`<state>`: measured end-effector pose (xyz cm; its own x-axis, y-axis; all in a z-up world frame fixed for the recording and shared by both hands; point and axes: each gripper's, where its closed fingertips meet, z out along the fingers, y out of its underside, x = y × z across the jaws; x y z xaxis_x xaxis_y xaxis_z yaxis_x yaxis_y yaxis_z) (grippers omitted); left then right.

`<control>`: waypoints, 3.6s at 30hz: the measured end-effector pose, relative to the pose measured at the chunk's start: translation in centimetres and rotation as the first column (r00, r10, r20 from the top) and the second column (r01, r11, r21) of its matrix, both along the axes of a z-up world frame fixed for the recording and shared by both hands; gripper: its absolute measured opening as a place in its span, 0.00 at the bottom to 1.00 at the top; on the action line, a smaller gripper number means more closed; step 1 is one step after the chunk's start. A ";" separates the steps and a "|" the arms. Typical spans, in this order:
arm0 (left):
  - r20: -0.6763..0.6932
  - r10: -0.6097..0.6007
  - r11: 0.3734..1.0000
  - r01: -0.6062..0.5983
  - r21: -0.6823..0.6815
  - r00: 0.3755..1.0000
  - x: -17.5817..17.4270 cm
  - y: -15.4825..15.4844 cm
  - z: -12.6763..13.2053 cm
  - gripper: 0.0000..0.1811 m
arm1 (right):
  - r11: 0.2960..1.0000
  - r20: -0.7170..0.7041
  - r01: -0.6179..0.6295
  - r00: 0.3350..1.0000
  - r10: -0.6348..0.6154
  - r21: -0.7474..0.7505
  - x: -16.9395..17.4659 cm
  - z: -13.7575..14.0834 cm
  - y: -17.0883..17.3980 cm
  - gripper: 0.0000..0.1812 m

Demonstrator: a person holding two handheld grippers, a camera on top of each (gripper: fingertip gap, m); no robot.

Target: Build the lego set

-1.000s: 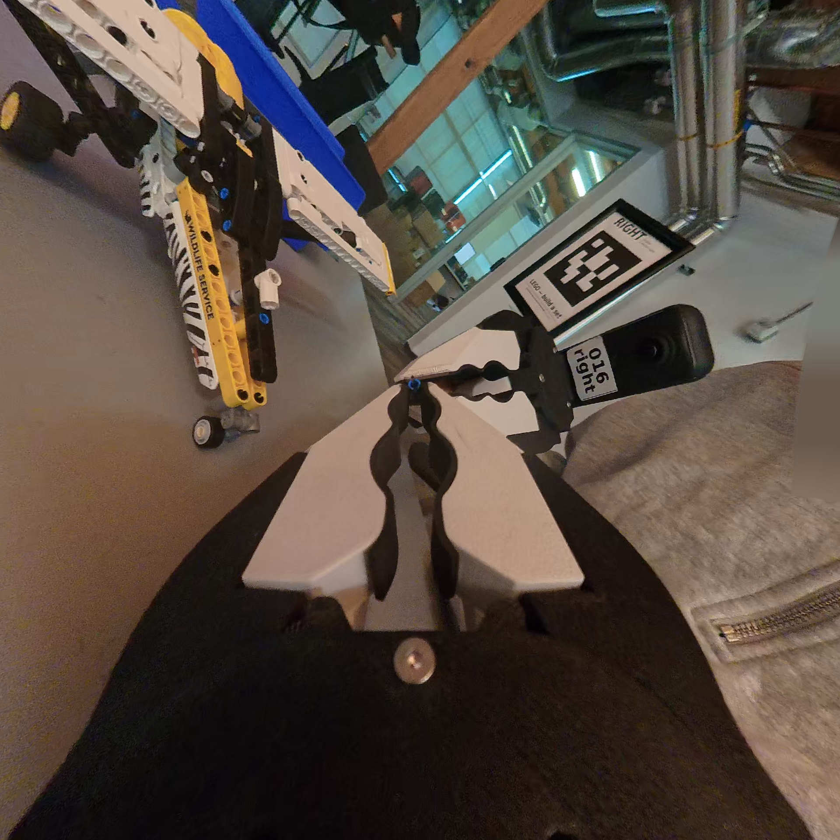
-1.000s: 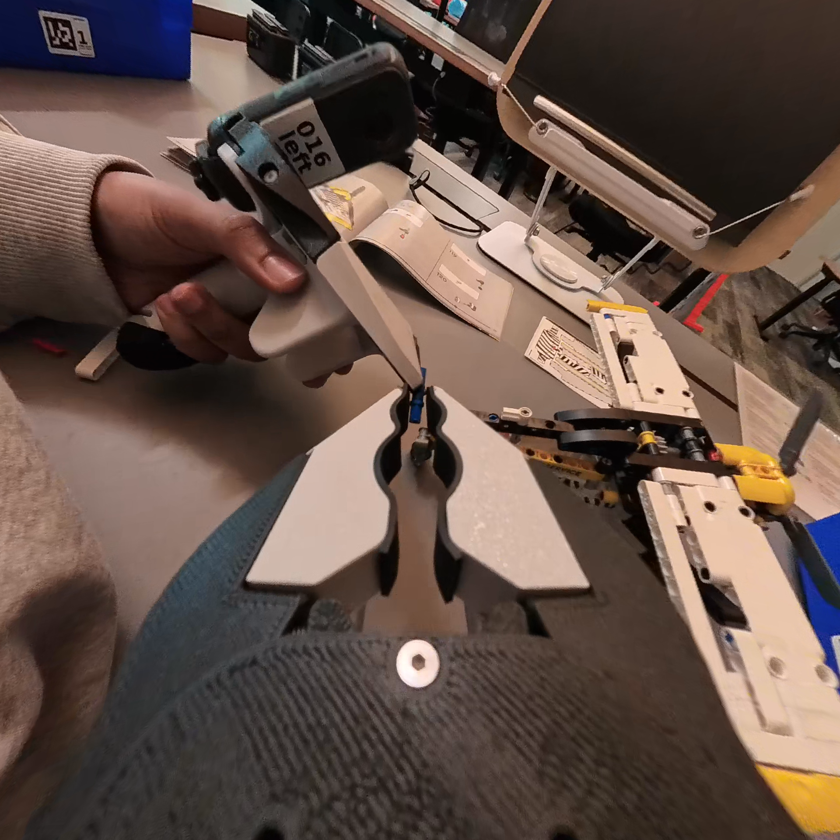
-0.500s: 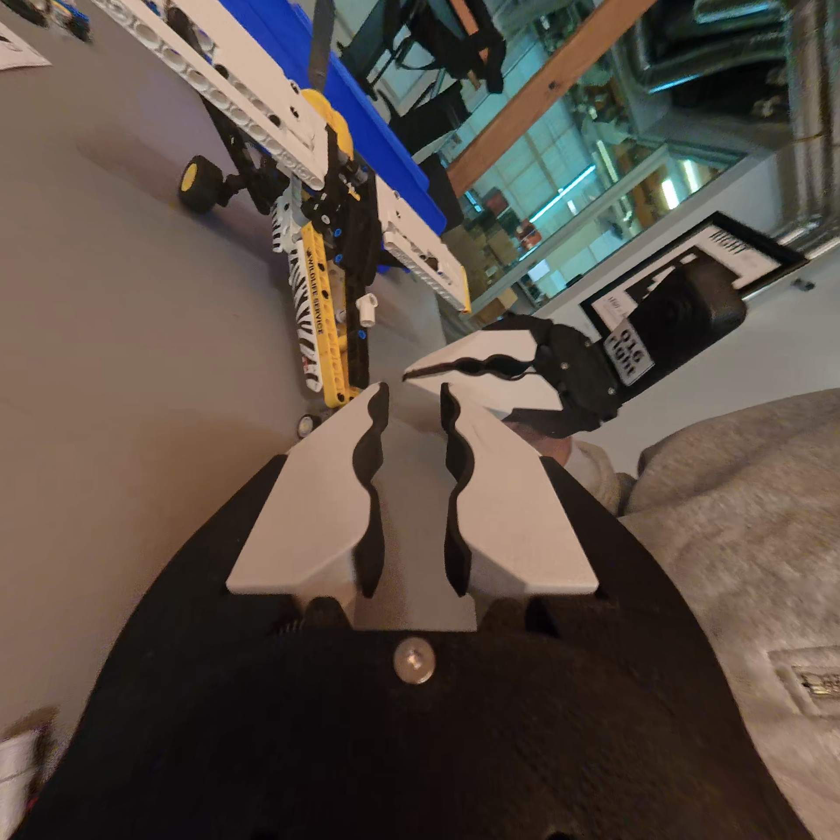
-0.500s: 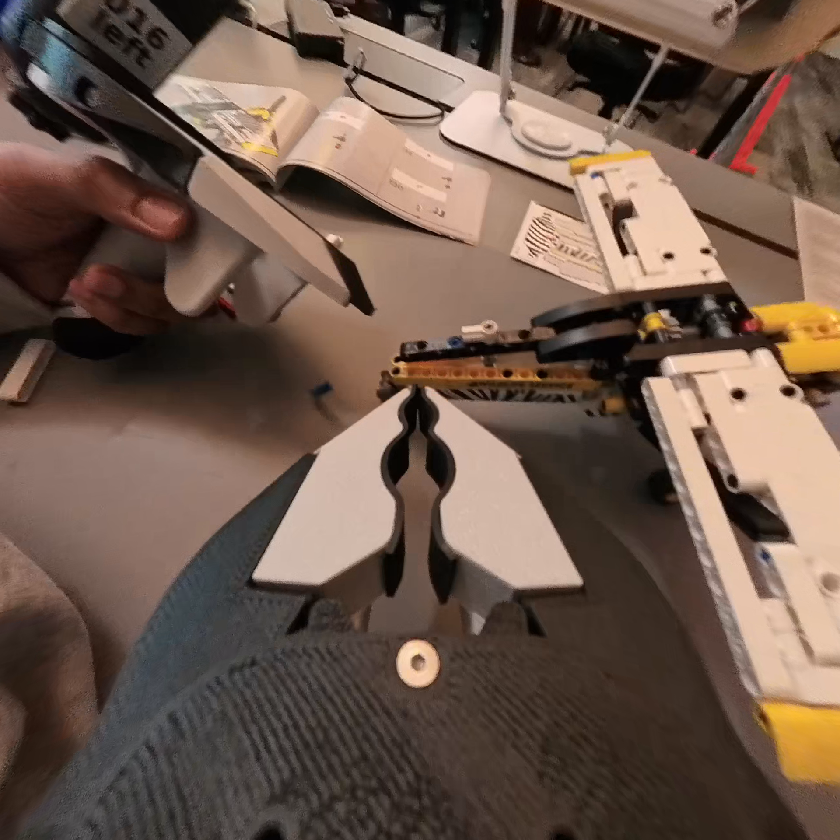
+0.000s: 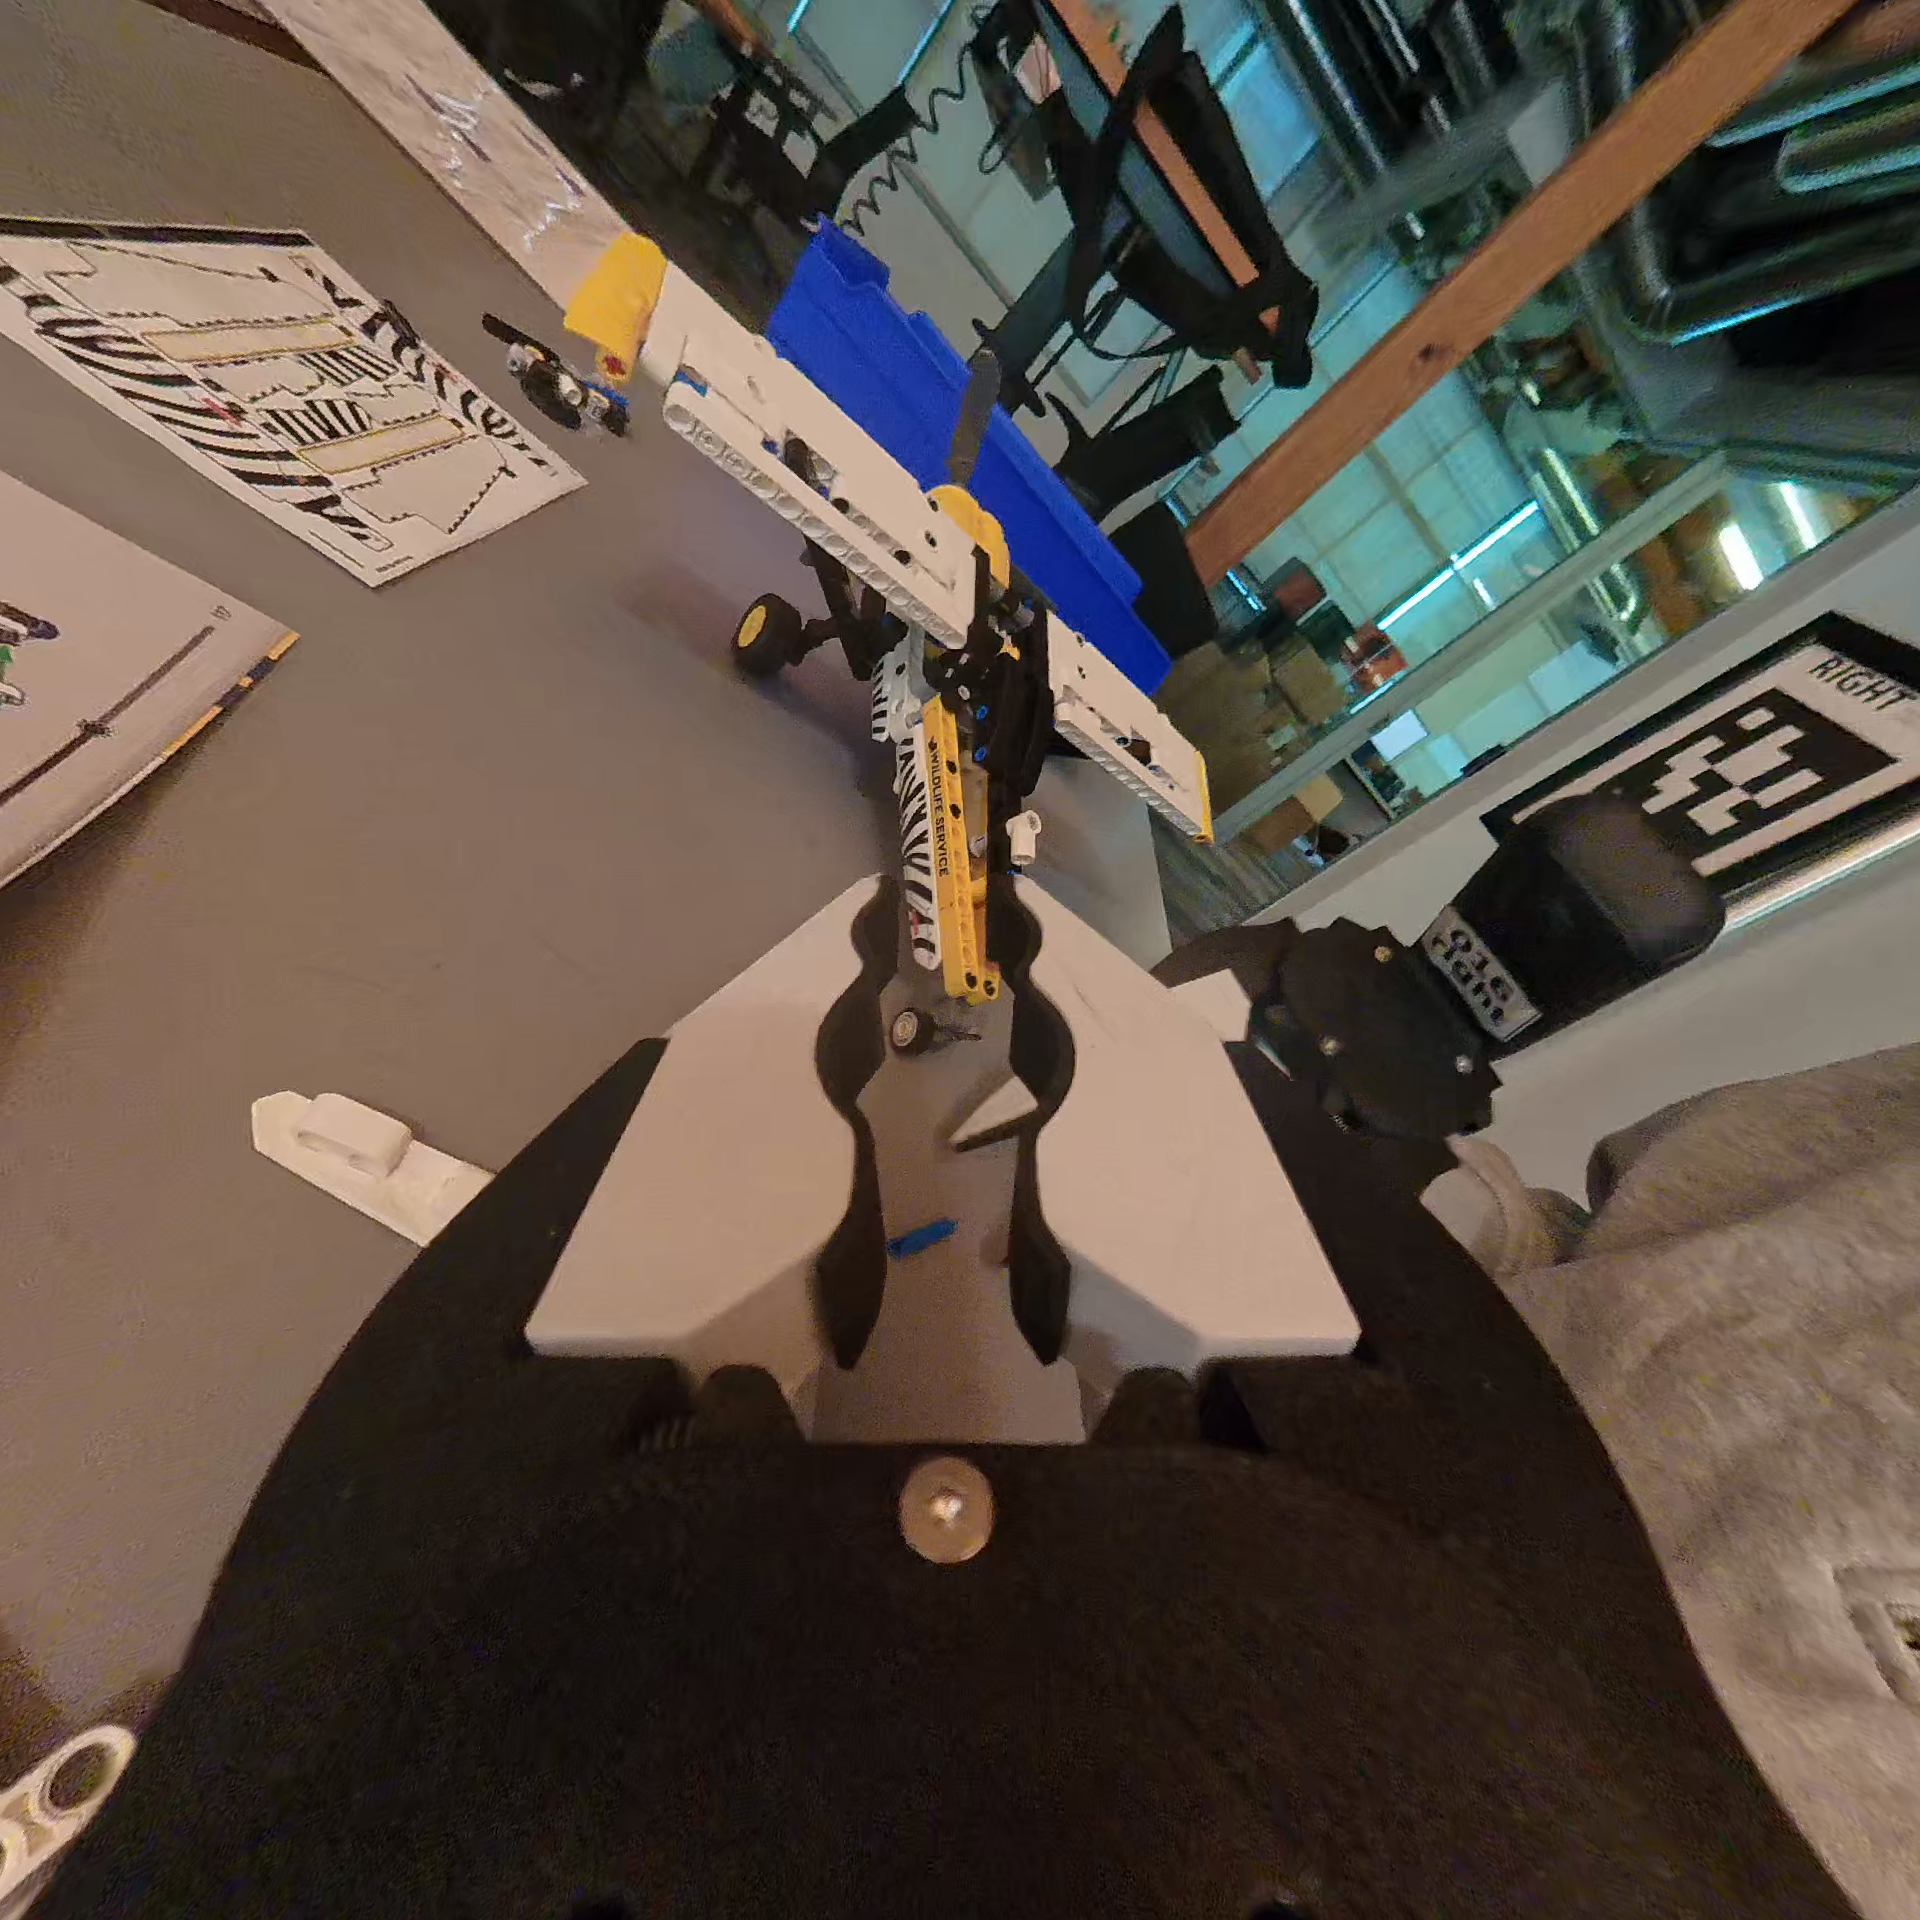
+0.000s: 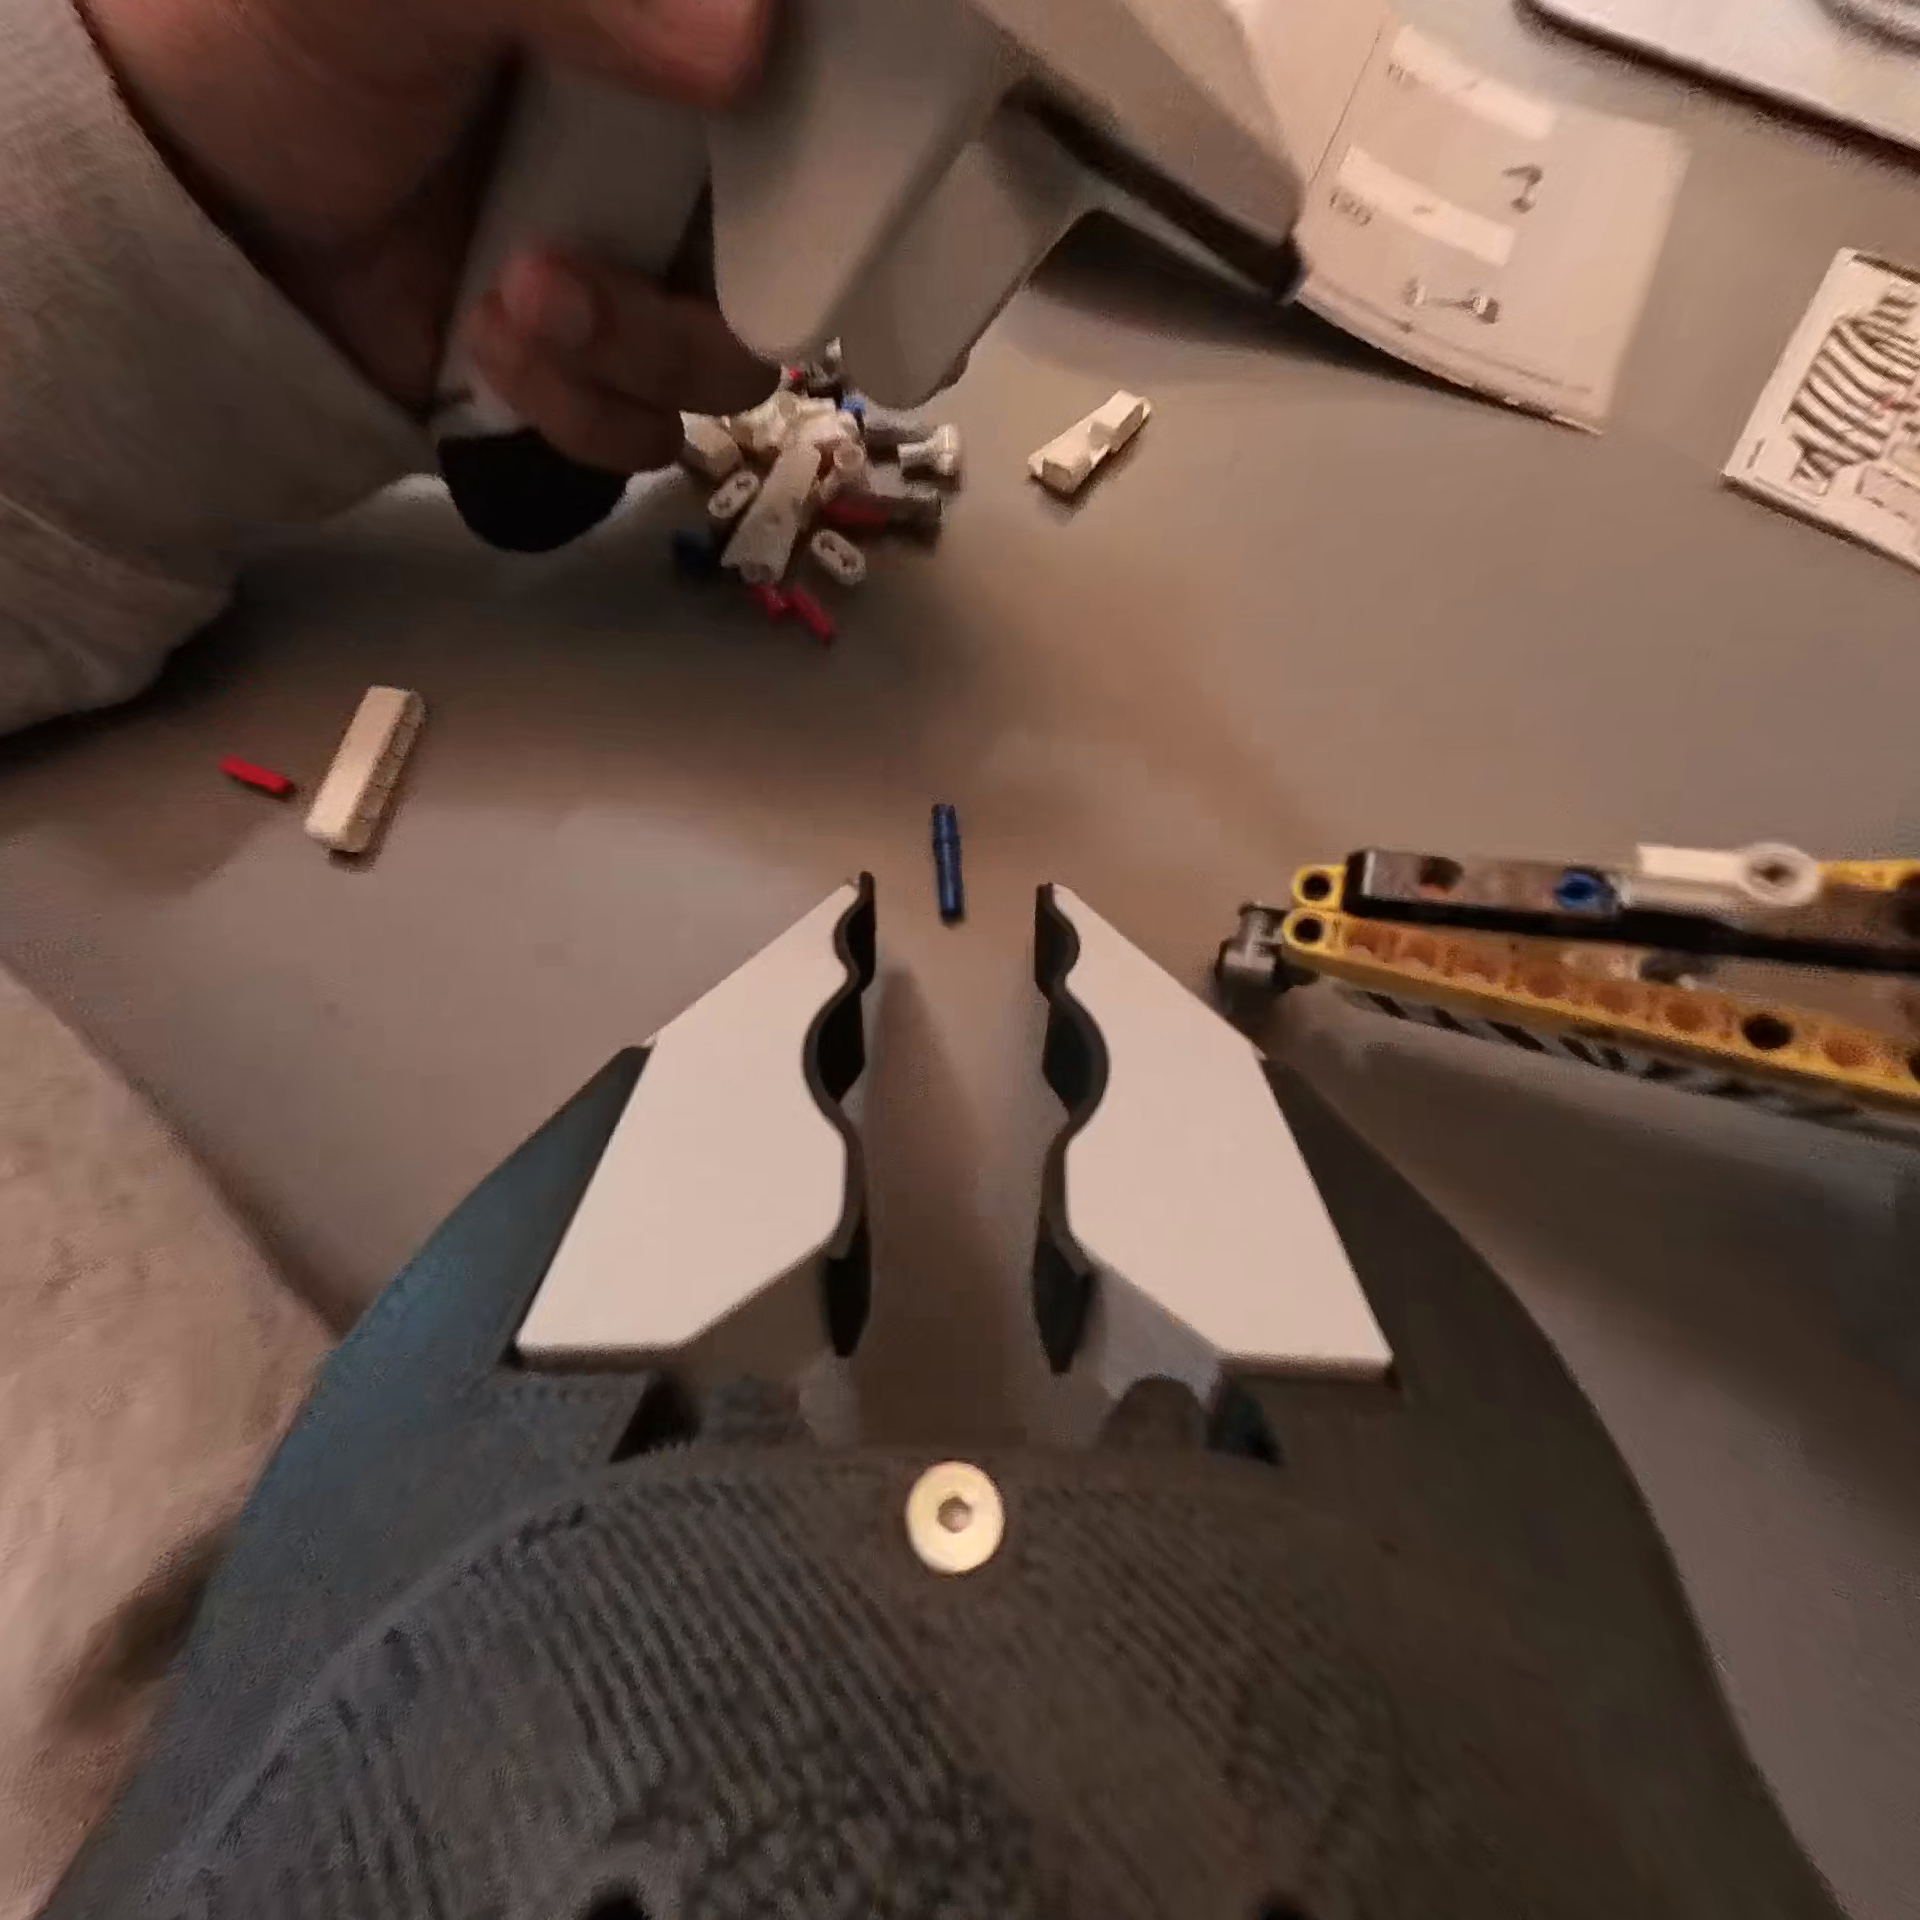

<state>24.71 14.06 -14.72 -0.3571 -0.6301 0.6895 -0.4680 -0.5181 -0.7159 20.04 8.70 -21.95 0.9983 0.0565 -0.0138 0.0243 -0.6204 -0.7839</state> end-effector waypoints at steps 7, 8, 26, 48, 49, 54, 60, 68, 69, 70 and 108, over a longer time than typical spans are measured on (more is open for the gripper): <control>-0.003 -0.043 0.999 0.043 0.026 0.999 -0.2 -1.2 -0.3 0.09 | 0.996 0.010 -0.044 0.999 0.045 -0.077 -0.6 -1.3 1.5 0.02; -0.004 -0.049 0.998 0.049 0.026 0.999 -0.2 -1.3 -0.3 0.09 | 0.996 0.016 -0.040 0.999 0.041 -0.079 -0.5 -1.3 1.4 0.02; 0.411 -0.080 0.918 -0.094 0.387 0.908 -1.5 -7.4 4.4 0.29 | 0.764 -0.779 0.439 0.614 0.129 0.473 3.7 13.2 -0.7 0.02; 0.498 -0.033 0.900 -0.191 0.391 0.866 -2.2 -5.8 6.2 0.03 | 0.751 -0.873 0.485 0.416 0.254 0.449 3.0 13.3 -0.4 0.00; 0.498 -0.042 0.908 -0.174 0.381 0.866 -2.3 -6.0 6.2 0.04 | 0.753 -0.874 0.483 0.414 0.254 0.447 3.0 13.2 -0.4 0.00; 0.489 -0.005 0.897 -0.213 0.388 0.872 -2.0 -4.9 6.0 0.01 | 0.751 -0.861 0.484 0.458 0.219 0.448 3.7 13.0 -1.0 0.00; 0.342 0.175 0.883 -0.301 0.359 0.923 -0.4 0.3 4.0 0.04 | 0.768 -0.760 0.476 0.649 0.022 0.429 5.8 11.9 -3.0 0.00; 0.029 0.183 0.858 -0.174 0.484 0.983 0.1 2.7 -2.1 0.13 | 0.789 -0.701 0.441 0.713 -0.018 0.428 5.5 11.0 -3.2 0.01; -0.019 0.187 0.848 -0.151 0.508 0.982 0.1 2.7 -3.0 0.12 | 0.789 -0.702 0.440 0.712 -0.016 0.429 5.5 11.0 -3.2 0.01; -0.062 0.184 0.847 -0.126 0.516 0.981 0.0 2.7 -3.9 0.12 | 0.790 -0.701 0.438 0.713 -0.015 0.428 5.5 11.0 -3.2 0.02; 0.152 -0.134 0.991 0.130 0.035 0.979 -1.9 -5.6 2.8 0.02 | 0.847 -0.451 0.314 0.887 -0.100 0.429 4.0 9.6 -2.1 0.10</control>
